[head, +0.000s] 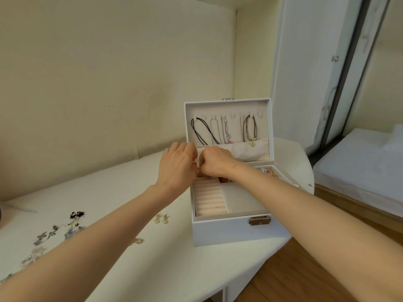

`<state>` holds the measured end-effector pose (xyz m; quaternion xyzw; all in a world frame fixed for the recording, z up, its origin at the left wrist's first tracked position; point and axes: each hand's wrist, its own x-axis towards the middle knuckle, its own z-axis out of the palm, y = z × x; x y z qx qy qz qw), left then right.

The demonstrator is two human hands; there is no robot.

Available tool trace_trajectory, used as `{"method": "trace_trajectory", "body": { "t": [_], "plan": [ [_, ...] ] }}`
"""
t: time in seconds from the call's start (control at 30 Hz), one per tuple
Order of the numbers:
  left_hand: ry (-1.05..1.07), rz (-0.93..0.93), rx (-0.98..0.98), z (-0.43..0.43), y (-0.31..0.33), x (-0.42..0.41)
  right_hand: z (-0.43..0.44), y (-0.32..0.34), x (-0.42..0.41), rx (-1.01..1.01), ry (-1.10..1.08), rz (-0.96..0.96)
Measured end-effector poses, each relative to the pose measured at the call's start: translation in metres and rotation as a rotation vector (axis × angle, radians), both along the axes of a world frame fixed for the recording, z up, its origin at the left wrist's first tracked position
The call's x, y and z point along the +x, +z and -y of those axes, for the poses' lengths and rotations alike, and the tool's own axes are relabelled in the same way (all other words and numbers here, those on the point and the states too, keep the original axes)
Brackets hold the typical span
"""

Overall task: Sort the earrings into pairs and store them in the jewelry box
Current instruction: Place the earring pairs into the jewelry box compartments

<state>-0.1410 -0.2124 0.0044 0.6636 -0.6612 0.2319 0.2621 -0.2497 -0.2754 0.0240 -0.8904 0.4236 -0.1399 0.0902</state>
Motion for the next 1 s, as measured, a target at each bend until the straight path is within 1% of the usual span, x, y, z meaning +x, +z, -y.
{"method": "trace_trajectory", "body": {
  "t": [0.07, 0.13, 0.23, 0.3, 0.33, 0.43, 0.53, 0.63, 0.7, 0.77, 0.87, 0.93, 1.0],
  "plan": [
    [0.007, 0.025, 0.048, -0.001, 0.000, 0.001, 0.007, 0.002, 0.000, 0.148, -0.042, 0.093],
    [0.020, 0.073, 0.136, 0.000, -0.002, 0.001, 0.009, 0.004, 0.000, 0.232, -0.073, 0.125],
    [0.037, 0.115, 0.238, 0.005, -0.007, -0.002, 0.013, 0.003, -0.002, 0.183, -0.076, 0.093],
    [0.041, 0.091, 0.254, 0.007, -0.007, -0.002, 0.015, 0.006, -0.007, 0.119, -0.065, 0.088],
    [0.044, 0.091, 0.245, 0.008, -0.007, -0.002, 0.015, 0.009, -0.012, 0.120, -0.037, 0.100],
    [0.042, 0.178, 0.215, 0.007, -0.006, -0.002, 0.009, 0.013, -0.027, 0.155, 0.079, 0.106],
    [0.014, 0.199, 0.284, 0.010, -0.002, -0.004, 0.004, 0.004, -0.031, 0.098, 0.127, 0.052],
    [-0.002, 0.195, 0.361, 0.016, 0.004, -0.004, 0.005, -0.004, -0.029, 0.062, 0.110, 0.061],
    [-0.028, 0.133, 0.411, 0.018, 0.006, -0.002, 0.005, -0.005, -0.029, 0.091, 0.109, 0.110],
    [-0.057, 0.045, 0.418, 0.018, 0.006, 0.001, 0.005, -0.007, -0.028, 0.103, 0.094, 0.158],
    [-0.061, -0.102, 0.337, 0.013, 0.004, 0.001, 0.007, -0.011, -0.027, 0.064, 0.053, 0.200],
    [-0.077, -0.241, 0.251, 0.008, 0.007, -0.001, 0.010, -0.013, -0.027, 0.041, 0.044, 0.211],
    [-0.112, -0.360, 0.208, 0.004, 0.013, -0.003, 0.010, -0.014, -0.027, 0.038, 0.047, 0.219]
  ]
}}
